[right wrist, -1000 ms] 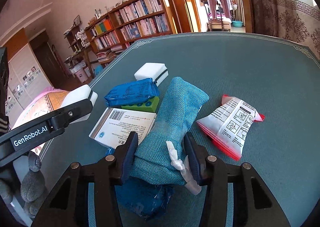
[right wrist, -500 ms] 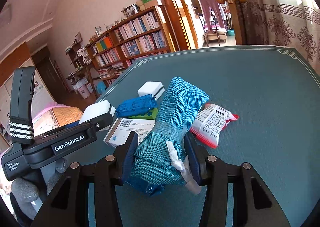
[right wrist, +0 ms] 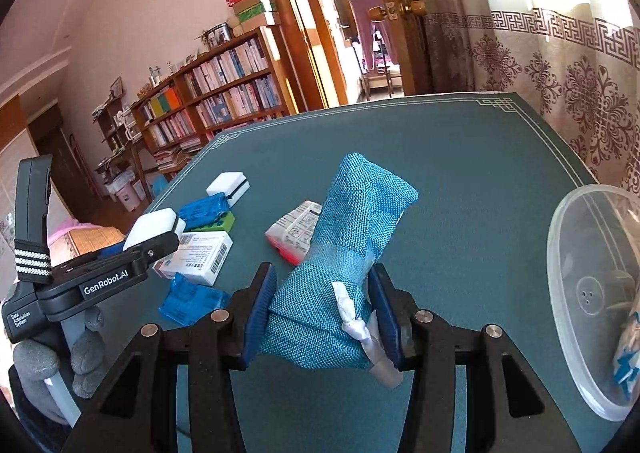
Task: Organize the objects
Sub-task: 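Carry the teal cloth into the bowl and open the right tool while the left holds the foam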
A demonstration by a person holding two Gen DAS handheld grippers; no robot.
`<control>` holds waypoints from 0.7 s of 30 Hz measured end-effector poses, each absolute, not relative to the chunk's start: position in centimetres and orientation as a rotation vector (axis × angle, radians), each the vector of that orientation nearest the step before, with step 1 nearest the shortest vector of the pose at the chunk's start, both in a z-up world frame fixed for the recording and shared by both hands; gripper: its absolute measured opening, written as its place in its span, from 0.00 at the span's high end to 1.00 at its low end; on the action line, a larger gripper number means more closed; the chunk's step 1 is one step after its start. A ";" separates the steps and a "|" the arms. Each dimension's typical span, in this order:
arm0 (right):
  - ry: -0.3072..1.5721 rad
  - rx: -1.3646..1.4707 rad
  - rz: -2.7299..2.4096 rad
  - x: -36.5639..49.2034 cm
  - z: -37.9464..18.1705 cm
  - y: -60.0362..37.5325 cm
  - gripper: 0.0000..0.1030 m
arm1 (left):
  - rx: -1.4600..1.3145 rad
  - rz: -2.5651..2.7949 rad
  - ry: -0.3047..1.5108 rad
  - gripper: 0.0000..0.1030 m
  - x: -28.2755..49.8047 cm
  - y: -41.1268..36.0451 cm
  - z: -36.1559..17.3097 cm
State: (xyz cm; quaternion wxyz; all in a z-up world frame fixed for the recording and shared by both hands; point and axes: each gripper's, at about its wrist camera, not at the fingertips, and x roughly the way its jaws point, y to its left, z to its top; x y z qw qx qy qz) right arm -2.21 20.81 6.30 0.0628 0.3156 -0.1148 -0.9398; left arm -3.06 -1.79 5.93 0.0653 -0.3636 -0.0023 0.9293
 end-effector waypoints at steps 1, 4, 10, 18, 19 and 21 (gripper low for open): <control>-0.346 0.953 -2.858 -2.1 6.4 21.5 0.52 | -1.096 2.797 0.000 0.37 -2.9 -1.5 5.9; -0.329 0.964 -2.920 -1.8 6.8 23.4 0.52 | -1.089 2.782 0.015 0.37 -2.5 -0.7 5.9; -0.338 0.997 -3.069 -1.2 7.1 28.5 0.52 | -1.091 2.757 0.034 0.37 -2.4 0.6 5.8; -0.310 1.033 -3.254 -1.3 7.6 34.3 0.52 | -1.099 2.726 0.056 0.37 -2.3 2.1 5.6; -0.304 1.034 -3.272 -1.3 7.6 34.8 0.52 | -1.098 2.722 0.060 0.37 -2.2 2.3 5.6; -0.301 1.038 -3.300 -1.5 7.6 35.9 0.51 | -1.097 2.717 0.071 0.37 -2.1 2.8 5.6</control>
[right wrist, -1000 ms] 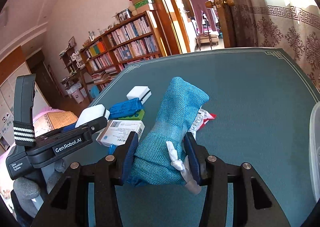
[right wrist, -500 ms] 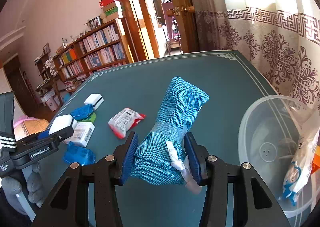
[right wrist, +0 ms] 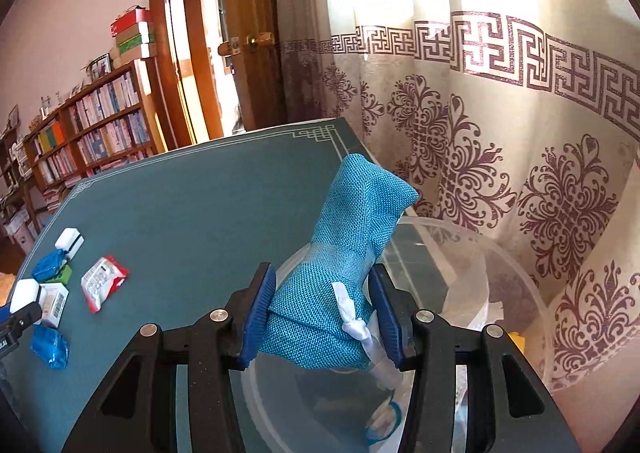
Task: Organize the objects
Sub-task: 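Carry the teal cloth into the bowl and open the right tool while the left holds the foam, then lower the white foam block into the bowl and open the left tool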
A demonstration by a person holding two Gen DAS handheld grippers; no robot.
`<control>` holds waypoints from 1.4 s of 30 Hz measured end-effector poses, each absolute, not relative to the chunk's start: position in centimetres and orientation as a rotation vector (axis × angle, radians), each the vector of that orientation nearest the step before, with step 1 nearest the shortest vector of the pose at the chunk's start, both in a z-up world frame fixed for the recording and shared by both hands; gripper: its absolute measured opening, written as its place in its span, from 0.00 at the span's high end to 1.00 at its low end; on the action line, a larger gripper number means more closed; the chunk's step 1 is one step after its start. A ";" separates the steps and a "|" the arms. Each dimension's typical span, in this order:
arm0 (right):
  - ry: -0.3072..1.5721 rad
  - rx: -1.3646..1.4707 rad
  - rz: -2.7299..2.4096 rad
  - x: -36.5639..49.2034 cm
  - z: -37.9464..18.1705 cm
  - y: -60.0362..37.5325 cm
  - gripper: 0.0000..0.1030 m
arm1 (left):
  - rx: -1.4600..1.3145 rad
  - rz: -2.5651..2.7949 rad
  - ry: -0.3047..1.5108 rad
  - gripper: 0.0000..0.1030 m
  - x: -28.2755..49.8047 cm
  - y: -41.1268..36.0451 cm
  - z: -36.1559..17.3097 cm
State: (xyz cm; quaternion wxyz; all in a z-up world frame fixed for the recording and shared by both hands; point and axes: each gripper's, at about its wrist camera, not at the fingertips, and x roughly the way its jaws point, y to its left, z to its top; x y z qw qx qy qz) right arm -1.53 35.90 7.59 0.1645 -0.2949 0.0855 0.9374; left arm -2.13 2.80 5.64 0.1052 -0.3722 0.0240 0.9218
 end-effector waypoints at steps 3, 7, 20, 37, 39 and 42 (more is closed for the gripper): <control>0.252 -0.837 2.642 -1.8 7.5 37.5 0.51 | -1.096 2.709 0.086 0.37 -2.1 3.4 5.7; 0.251 -0.825 2.604 -2.1 7.4 39.2 0.49 | -1.097 2.702 0.103 0.37 -2.1 4.2 5.7; 0.233 -0.775 2.625 1.3 7.6 39.5 0.42 | -1.074 2.621 0.193 0.37 -1.4 8.8 5.5; 0.245 -0.677 2.689 6.3 8.2 38.8 0.42 | -0.951 2.366 0.305 0.37 1.9 19.3 6.8; 0.255 -0.675 2.690 6.3 8.2 39.0 0.42 | -0.930 2.332 0.321 0.37 2.5 20.5 6.8; 0.271 -0.671 2.685 6.5 8.2 39.3 0.42 | -0.893 2.276 0.332 0.37 3.3 22.2 7.0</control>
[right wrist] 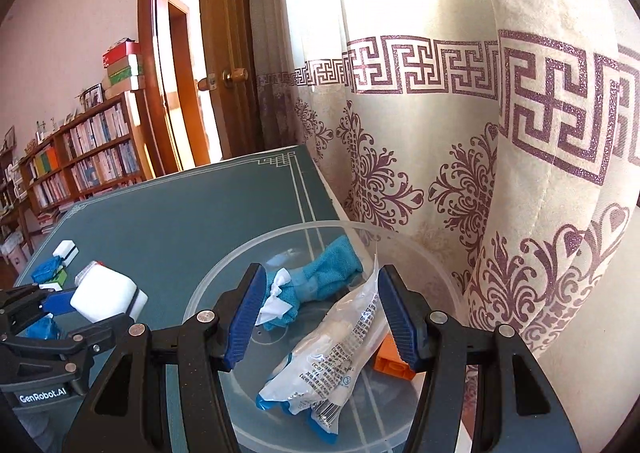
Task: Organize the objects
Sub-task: 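Lower the white foam block into the bowl and open the left tool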
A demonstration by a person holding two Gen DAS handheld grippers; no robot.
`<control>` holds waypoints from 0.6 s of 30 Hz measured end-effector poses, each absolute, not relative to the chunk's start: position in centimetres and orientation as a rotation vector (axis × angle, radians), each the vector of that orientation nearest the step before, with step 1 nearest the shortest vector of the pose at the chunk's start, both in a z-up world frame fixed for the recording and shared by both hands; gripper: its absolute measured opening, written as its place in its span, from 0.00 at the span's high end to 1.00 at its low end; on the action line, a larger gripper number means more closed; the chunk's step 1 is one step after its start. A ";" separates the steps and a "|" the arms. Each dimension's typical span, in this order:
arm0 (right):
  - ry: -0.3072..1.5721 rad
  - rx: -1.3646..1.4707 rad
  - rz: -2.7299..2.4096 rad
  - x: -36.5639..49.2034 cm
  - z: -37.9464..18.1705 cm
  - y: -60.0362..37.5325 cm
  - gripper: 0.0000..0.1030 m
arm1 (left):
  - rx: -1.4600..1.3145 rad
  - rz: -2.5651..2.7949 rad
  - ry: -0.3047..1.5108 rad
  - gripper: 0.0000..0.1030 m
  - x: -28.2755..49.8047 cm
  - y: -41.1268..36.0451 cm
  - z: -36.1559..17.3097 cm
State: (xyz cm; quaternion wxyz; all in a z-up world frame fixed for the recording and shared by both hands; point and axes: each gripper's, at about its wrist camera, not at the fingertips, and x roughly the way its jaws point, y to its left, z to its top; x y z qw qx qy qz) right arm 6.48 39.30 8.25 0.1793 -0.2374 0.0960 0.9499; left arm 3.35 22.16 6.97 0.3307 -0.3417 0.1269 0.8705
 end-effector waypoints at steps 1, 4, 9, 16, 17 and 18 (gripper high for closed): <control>0.275 -0.669 2.683 6.5 8.3 39.5 0.42 | -0.881 2.257 0.334 0.37 3.6 22.6 7.0; 0.291 -0.662 2.674 6.6 8.3 39.9 0.42 | -0.840 2.203 0.345 0.36 4.2 24.1 7.1; 0.310 -0.651 2.657 6.8 8.3 40.5 0.42 | -0.789 2.201 0.334 0.09 4.3 25.1 6.9; 0.317 -0.676 2.644 6.5 7.8 40.5 0.42 | -0.895 2.243 0.259 0.09 2.5 23.1 5.6; 0.316 -0.678 2.645 6.5 7.7 40.4 0.42 | -0.905 2.251 0.257 0.09 2.4 22.9 5.4; 0.313 -0.679 2.647 6.5 7.7 40.3 0.42 | -0.912 2.258 0.257 0.09 2.3 22.7 5.3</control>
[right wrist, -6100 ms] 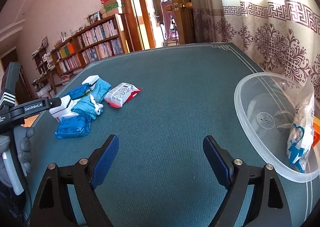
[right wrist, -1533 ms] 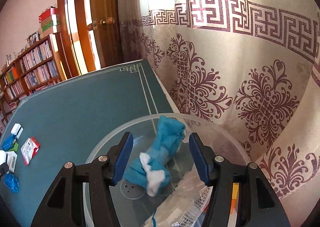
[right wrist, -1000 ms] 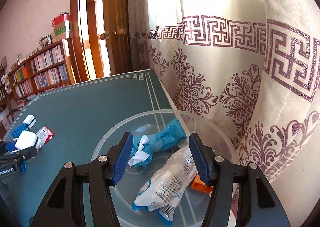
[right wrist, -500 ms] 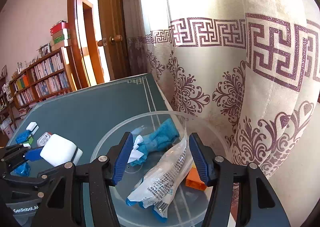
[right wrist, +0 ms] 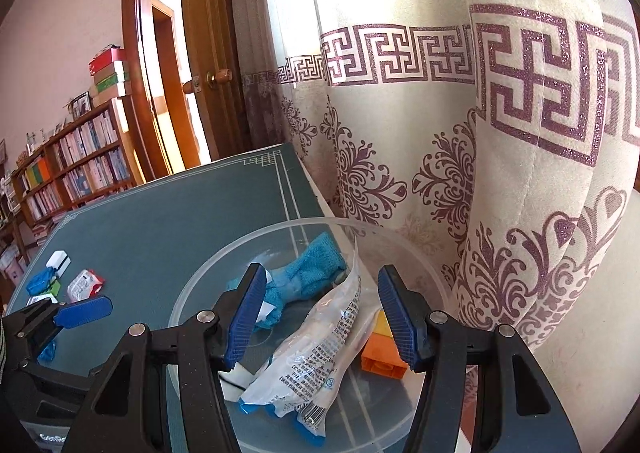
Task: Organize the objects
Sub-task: 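Lower the white foam block into the bowl and open the left tool, then withdraw both tools from the bowl toward the remaining items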
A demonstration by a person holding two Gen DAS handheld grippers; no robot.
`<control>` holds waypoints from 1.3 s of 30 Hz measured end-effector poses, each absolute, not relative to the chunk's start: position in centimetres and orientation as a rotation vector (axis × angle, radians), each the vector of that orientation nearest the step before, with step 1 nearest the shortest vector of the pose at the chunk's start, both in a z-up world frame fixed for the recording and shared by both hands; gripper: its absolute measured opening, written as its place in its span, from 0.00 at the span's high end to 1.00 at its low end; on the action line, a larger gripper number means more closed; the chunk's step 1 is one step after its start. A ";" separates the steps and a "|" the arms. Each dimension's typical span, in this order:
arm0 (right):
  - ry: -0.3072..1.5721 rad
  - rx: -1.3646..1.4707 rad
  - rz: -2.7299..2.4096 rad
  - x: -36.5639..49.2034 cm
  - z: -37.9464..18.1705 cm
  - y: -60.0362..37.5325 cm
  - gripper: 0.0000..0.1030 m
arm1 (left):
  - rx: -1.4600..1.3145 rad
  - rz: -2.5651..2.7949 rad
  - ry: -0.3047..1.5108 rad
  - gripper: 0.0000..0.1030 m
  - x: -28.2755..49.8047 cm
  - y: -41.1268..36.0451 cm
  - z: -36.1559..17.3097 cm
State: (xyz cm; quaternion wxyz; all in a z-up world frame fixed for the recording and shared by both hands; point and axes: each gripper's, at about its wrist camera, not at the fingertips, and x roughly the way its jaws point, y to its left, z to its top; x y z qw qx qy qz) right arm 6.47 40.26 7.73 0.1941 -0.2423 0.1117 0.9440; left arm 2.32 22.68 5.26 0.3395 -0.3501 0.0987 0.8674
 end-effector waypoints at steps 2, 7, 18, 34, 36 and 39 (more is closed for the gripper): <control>0.307 -0.681 2.652 6.5 7.7 39.9 0.42 | -0.917 2.273 0.260 0.09 2.3 22.2 5.1; 0.292 -0.688 2.666 6.6 7.7 39.2 0.42 | -0.916 2.302 0.263 0.09 2.6 21.1 5.1; 0.263 -0.729 2.705 6.4 7.3 37.4 0.42 | -0.959 2.341 0.230 0.08 2.5 18.9 4.5; 0.224 -0.745 2.749 7.0 7.2 34.8 0.42 | -0.971 2.417 0.185 0.04 2.0 16.0 4.6; 0.219 -0.747 2.759 7.0 7.2 34.4 0.42 | -0.973 2.431 0.172 0.04 1.9 15.3 4.7; 0.213 -0.752 2.774 6.8 7.2 33.6 0.42 | -0.978 2.458 0.157 0.03 1.7 14.1 4.8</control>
